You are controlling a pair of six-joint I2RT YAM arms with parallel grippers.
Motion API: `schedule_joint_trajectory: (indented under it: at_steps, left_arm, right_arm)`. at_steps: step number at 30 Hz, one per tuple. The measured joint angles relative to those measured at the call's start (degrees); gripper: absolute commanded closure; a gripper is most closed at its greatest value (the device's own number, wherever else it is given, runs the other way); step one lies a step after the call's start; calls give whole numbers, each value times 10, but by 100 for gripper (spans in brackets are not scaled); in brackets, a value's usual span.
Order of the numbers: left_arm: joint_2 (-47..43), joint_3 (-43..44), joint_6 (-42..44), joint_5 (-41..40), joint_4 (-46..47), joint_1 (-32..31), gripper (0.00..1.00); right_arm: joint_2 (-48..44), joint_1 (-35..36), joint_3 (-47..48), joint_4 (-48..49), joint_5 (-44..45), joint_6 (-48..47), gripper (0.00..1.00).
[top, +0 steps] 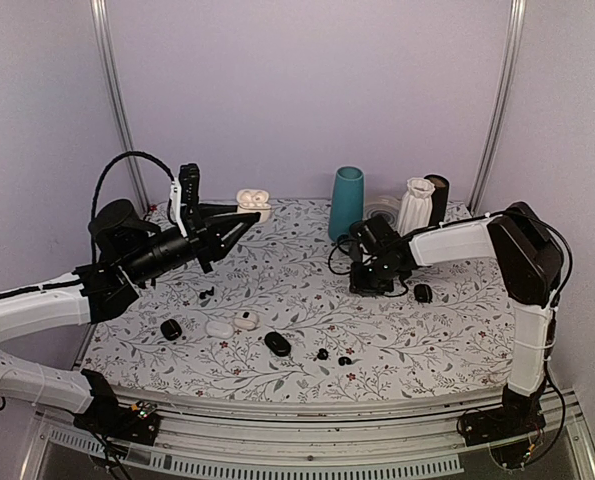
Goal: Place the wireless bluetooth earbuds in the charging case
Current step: Pick up the right earbud from the center of the board.
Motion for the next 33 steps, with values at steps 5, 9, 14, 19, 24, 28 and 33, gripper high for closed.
schedule_joint_trajectory:
  at_steps: [5, 9, 14, 19, 24, 28, 33]
  left_arm:
    - [0, 0, 0, 1, 0, 1, 100]
    - [0, 0, 0, 2, -1, 1, 100]
    - [1, 0, 0, 2, -2, 1, 100]
    - [5, 0, 0, 4, -3, 2, 100]
    - [6, 0, 0, 4, -3, 2, 100]
    - [6, 0, 0, 4, -4, 2, 100]
    - [6, 0, 0, 4, -4, 2, 100]
  right_arm:
    - [7, 10, 19, -33, 36, -36, 74]
    - [7, 18, 24, -51, 57, -63, 74]
    - [14, 28, 40, -83, 83, -89, 74]
    - [27, 34, 62, -104, 104, -106, 74]
    - [35, 38, 77, -120, 122, -121, 78]
    - [38, 45, 87, -130, 135, -129, 80]
    - [41, 54, 93, -140, 142, -136, 85]
